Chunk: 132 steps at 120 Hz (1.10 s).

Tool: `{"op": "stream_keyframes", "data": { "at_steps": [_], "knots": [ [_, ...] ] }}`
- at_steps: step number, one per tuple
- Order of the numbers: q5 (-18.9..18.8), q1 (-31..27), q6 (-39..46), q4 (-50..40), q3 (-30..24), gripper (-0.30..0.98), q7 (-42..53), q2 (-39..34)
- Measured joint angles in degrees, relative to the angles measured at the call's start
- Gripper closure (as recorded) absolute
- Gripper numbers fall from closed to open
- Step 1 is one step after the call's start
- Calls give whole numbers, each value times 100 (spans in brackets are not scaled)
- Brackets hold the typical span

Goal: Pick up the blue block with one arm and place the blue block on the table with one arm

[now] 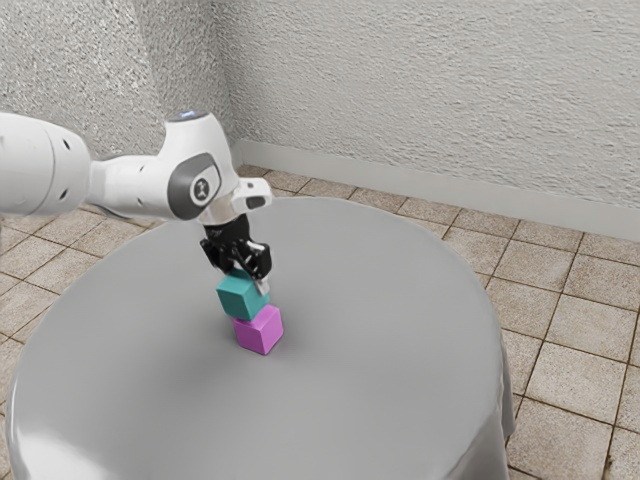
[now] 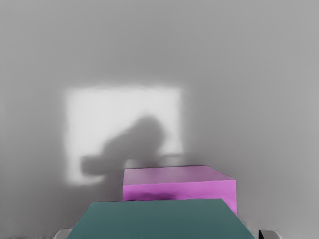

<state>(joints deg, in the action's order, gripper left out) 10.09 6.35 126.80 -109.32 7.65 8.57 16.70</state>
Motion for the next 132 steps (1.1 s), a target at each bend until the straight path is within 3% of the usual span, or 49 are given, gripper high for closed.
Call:
{"op": "stream_keyframes", "data": {
  "at_steps": [53, 79, 132],
  "knots": [
    [-210, -24, -488, -7, 749, 35, -83, -169],
    [-222, -47, -499, 138, 812, 35, -74, 377],
    [-114, -80, -431, 359, 812, 34, -43, 829]
  ]
}}
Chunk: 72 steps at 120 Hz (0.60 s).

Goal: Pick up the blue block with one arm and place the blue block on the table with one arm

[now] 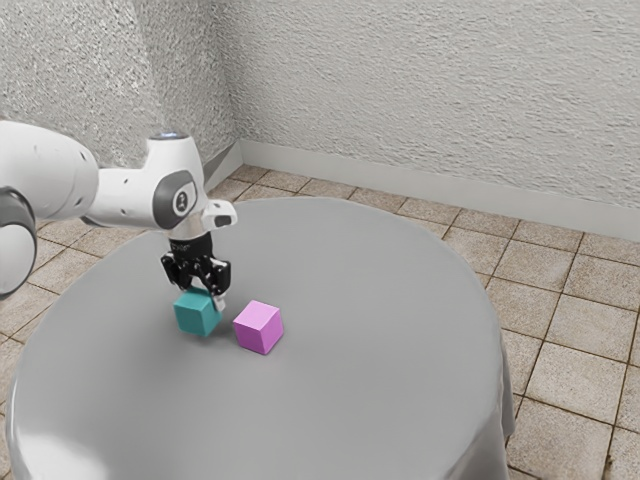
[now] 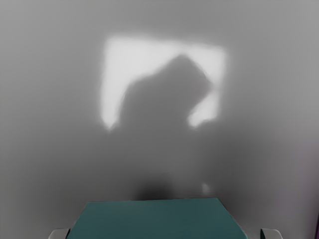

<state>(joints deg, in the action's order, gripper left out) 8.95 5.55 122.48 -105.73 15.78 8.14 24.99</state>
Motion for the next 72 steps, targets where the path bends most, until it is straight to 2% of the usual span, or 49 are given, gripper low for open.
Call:
{"op": "stream_keyframes", "data": {
  "at_steps": [21, 54, 61, 72],
  "knots": [
    [55, 0, 43, 4, -5, 34, 7, 73],
    [145, -15, 78, 6, -2, 11, 85, 51],
    [133, -6, 60, 5, 8, 9, 100, -216],
    [-39, 8, -81, -29, -26, 6, 112, -1181]
  ]
}}
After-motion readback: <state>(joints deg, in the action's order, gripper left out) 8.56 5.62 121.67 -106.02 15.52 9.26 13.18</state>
